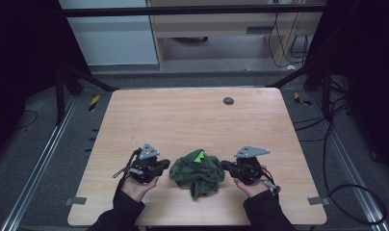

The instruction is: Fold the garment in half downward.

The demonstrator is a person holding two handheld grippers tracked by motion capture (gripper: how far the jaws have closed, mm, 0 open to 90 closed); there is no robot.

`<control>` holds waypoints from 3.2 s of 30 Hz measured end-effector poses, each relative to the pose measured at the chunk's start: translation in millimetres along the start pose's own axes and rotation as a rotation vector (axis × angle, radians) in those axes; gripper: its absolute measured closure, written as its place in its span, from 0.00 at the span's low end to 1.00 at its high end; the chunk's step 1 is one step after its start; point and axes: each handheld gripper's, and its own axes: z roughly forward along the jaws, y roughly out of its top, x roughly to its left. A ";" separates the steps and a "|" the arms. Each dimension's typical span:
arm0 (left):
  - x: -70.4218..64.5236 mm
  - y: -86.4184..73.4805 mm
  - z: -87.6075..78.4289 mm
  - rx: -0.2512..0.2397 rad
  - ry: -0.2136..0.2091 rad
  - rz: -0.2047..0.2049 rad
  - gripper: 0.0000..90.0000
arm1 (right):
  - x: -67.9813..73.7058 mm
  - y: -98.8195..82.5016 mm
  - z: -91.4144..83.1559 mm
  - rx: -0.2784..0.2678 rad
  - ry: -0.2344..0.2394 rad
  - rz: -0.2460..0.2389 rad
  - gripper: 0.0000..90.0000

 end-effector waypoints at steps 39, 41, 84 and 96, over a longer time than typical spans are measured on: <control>-13.1 19.0 37.0 0.027 -0.131 0.075 1.00 | 15.5 14.5 38.0 0.016 0.073 -0.042 0.99; -15.8 16.3 32.6 0.026 -0.137 0.081 1.00 | 18.6 13.8 35.7 0.013 0.081 -0.049 0.99; -52.5 -22.0 26.1 0.137 -0.190 0.173 1.00 | 41.2 -16.0 21.5 0.061 0.139 -0.067 0.99; -51.0 -23.0 23.4 0.119 -0.174 0.155 0.98 | 41.3 -19.8 24.6 0.069 0.133 -0.063 0.97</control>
